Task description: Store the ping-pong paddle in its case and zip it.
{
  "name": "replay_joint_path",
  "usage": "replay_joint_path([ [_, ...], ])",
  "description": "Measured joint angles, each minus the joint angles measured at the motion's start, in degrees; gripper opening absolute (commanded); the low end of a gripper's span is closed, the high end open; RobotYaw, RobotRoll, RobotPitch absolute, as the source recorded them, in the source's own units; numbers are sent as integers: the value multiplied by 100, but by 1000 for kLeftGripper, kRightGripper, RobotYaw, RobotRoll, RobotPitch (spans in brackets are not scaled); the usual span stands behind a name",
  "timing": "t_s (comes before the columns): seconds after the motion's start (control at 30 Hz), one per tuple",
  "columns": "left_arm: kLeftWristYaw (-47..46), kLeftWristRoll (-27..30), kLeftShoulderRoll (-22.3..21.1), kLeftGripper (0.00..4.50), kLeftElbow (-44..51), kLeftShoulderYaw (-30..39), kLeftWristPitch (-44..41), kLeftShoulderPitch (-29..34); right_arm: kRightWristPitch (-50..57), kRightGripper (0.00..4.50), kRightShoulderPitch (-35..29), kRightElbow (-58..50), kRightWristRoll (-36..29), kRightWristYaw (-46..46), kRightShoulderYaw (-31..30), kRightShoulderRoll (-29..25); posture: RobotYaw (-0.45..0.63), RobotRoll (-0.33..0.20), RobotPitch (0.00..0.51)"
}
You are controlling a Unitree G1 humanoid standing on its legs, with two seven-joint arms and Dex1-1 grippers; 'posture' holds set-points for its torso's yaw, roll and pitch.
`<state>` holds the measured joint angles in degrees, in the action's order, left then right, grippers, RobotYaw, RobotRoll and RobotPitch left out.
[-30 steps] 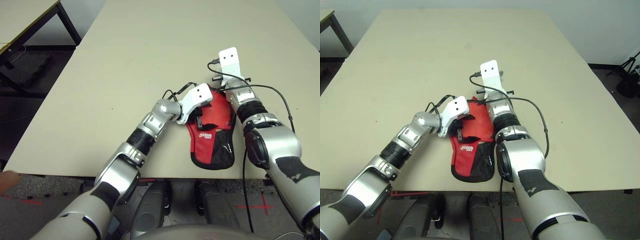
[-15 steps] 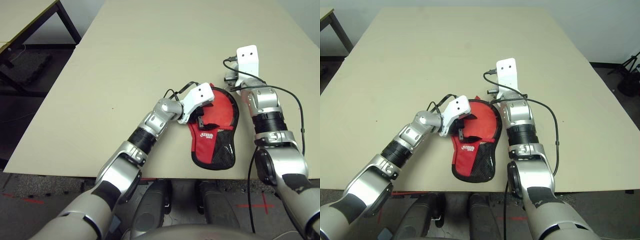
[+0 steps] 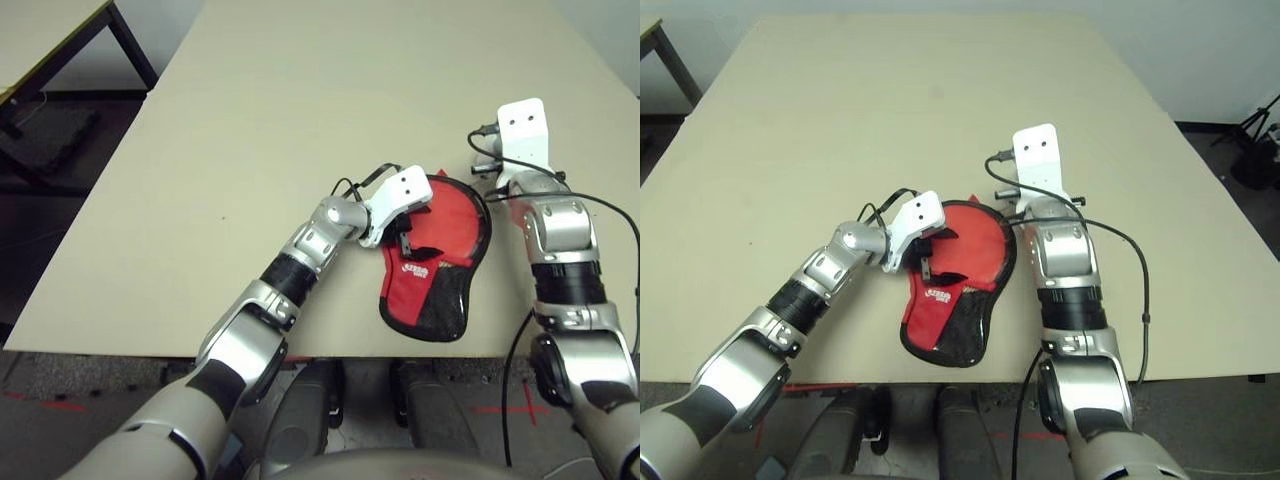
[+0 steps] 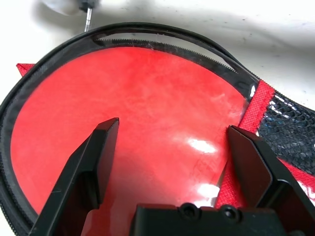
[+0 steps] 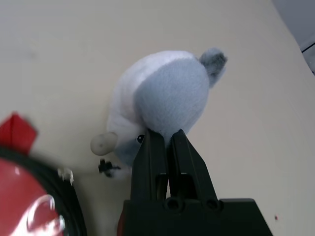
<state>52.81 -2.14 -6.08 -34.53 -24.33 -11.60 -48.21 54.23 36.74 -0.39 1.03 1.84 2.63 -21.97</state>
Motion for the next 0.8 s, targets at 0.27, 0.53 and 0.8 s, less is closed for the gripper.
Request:
replay_joint_path([
  [0.27,104,-53,71,4500,-479,-51,124,-350,-140,23,-185,-108,99,13,9,166,-113,0,200],
  [0.53,335,-369,224,4500,-1169,-308,-56,-1169,-73,23,-235,-181,133,-60,1,165,-121,0,198],
  [0.8,332,-467,330,4500,-1493,-302,-55,-1357,339,23,-511,-828,135,-153,35,82,-147,0,192],
])
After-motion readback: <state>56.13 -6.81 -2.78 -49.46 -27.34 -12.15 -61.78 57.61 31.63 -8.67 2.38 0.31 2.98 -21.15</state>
